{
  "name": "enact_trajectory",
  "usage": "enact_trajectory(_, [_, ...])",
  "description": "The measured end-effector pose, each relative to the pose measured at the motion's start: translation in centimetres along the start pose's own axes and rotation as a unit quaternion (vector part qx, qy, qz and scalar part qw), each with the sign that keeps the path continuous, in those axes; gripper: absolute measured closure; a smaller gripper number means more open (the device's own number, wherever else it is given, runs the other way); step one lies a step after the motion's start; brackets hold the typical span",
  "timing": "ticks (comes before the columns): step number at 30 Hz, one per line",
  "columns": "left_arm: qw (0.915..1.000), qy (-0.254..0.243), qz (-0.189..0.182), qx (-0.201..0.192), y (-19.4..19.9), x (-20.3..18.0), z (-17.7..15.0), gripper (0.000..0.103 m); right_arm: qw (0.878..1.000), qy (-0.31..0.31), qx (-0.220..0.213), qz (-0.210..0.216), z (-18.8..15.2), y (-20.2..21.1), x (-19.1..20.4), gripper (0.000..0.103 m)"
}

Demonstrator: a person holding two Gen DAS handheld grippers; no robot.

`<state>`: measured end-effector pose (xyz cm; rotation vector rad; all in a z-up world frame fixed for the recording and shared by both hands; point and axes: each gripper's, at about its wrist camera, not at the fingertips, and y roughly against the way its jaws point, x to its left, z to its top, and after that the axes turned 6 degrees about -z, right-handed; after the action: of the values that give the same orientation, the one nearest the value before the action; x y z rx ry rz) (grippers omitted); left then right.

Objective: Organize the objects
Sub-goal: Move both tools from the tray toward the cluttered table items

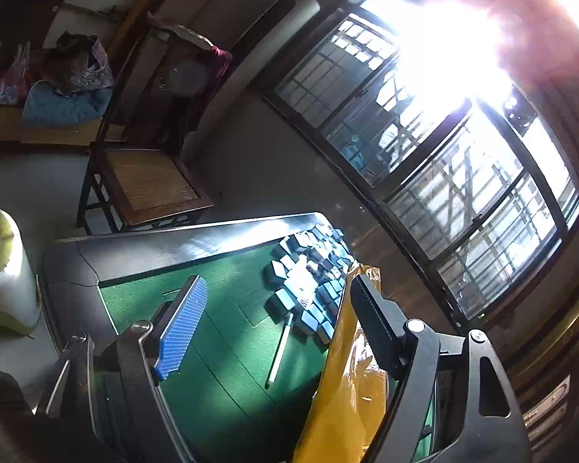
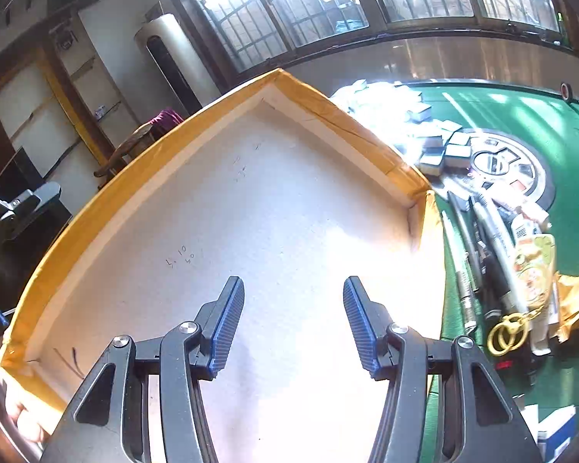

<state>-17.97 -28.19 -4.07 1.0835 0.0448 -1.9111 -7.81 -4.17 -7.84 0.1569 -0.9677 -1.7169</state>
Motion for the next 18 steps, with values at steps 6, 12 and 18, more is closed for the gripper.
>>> enact_trajectory(6, [0.9922,0.084,0.092,0.007,-3.0,8.9,1.1,0.026,0.994,0.035,-0.075,-0.075,-0.3,0.4,0.3,0.055])
enact_trajectory(12, [0.9785,0.081,0.186,0.035,-6.0,13.8,0.1,0.026,0.994,0.012,-0.076,-0.081,0.3,1.6,-1.6,0.055])
enact_trajectory(18, [0.9696,0.024,0.232,0.075,-8.0,14.1,-0.5,0.026,0.997,0.010,-0.050,-0.059,0.4,0.1,-1.7,0.055])
